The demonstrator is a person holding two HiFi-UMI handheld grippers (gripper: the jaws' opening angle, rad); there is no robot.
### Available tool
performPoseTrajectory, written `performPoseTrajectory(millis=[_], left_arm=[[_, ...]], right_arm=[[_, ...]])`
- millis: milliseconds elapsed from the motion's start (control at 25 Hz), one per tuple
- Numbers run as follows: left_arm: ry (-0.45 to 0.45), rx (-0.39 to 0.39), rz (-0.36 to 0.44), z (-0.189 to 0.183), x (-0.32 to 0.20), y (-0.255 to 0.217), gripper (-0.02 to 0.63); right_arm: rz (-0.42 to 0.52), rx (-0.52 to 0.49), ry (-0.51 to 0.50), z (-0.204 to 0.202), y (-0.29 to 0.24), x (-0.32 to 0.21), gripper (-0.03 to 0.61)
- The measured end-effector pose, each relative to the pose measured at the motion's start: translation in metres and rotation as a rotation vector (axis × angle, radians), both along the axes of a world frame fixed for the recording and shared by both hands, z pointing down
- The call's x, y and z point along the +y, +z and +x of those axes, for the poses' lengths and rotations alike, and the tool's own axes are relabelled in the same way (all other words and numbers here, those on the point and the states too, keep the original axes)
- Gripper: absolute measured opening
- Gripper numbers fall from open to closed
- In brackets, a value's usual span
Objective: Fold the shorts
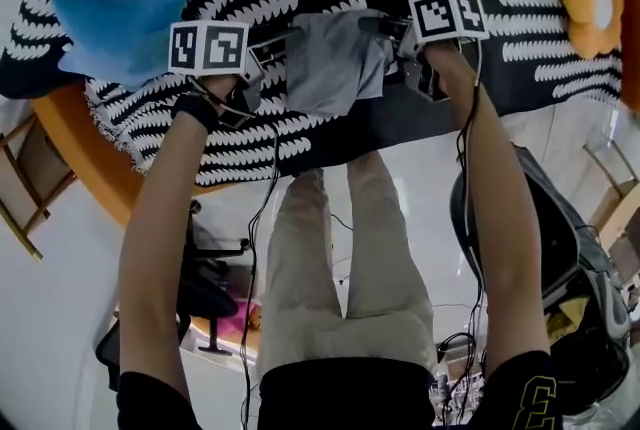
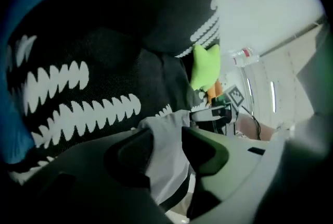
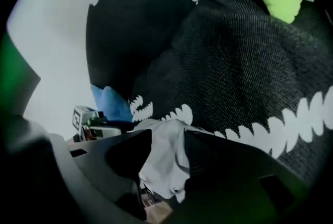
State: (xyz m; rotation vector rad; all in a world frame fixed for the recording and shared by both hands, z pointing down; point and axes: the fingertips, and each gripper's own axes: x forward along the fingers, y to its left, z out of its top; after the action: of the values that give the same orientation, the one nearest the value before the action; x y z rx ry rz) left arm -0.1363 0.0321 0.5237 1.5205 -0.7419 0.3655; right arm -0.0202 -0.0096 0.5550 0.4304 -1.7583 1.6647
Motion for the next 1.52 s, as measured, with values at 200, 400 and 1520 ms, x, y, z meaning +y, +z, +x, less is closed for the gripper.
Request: performPoseTrajectory(millis=[200, 400, 1520], left_arm=[[0.074, 0.008, 0.043, 0.029, 0.058, 0.007, 0.230], [0.077, -0.022, 0.080, 0.052, 0.081, 0.034, 0.111], [0.135, -0.280, 0.324, 0.061, -0.016, 0.035, 0.110]], right_arm=[[0.066, -0.081, 0.159, 0.044, -0.029, 0.030, 0.225], [0.332, 0.101, -0.027, 0.034, 0.014, 0.094, 0.133], [0.694, 0.143, -0.306, -0.007, -0.001, 0.098, 0.121]])
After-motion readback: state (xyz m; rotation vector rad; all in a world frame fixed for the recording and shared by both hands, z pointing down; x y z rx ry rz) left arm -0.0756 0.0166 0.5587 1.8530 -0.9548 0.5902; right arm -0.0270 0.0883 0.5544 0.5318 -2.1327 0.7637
